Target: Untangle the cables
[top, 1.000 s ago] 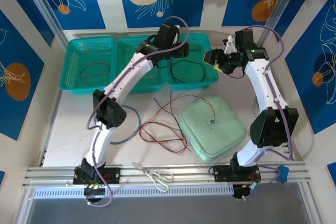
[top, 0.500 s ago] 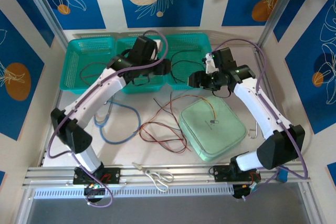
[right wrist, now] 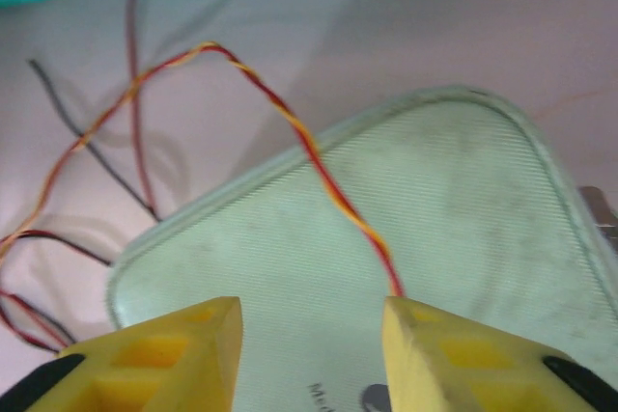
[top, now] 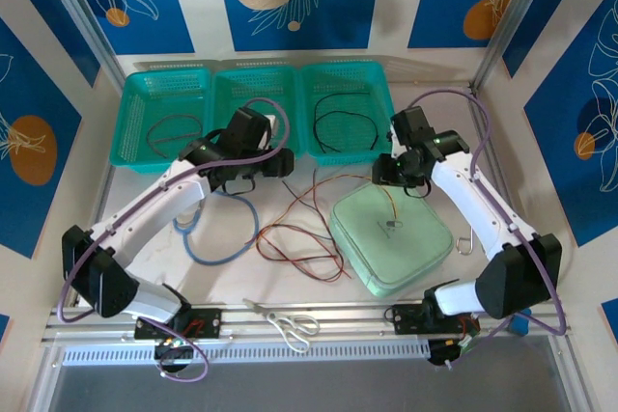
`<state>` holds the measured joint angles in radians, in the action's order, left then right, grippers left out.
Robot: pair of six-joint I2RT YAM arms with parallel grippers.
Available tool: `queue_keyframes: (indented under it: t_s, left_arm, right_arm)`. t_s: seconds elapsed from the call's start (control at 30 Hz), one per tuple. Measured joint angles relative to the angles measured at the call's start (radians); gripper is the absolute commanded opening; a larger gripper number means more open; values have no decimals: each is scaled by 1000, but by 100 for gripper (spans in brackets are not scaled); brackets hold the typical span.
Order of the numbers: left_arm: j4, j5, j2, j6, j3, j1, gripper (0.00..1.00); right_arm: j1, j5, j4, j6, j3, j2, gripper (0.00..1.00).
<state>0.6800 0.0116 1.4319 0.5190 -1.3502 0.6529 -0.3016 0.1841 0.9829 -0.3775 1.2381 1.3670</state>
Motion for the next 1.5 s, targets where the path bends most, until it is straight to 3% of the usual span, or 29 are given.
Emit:
queue_keyframes:
  t_s: [0.67, 0.83, 0.9, 1.03, 1.1, 1.2, 1.37, 1.5]
  left_arm:
    - [-15, -4, -24, 25, 32, -9, 58]
    - [-15, -4, -42, 26, 46, -11, 58]
    - [-14, -4, -45, 26, 48, -13, 58]
    - [-14, -4, -48, 26, 49, -14, 58]
    - [-14, -4, -51, 26, 50, -15, 58]
    - [-14, -4, -56, 26, 50, -16, 58]
    - [-14, -4, -66, 26, 51, -16, 58]
    - [-13, -4, -74, 25, 51, -16, 58]
  right_arm:
    - [26, 14, -2, 76, -40, 151, 28]
    - [23, 12, -3, 94, -41, 151, 12]
    - [23, 10, -2, 94, -41, 151, 12]
    - [23, 10, -3, 101, -41, 153, 27]
    - [23, 11, -3, 109, -41, 160, 27]
    - [23, 10, -3, 116, -41, 174, 23]
    - [23, 2, -1, 122, -40, 187, 0]
    - [13, -1, 23, 122, -11, 185, 0]
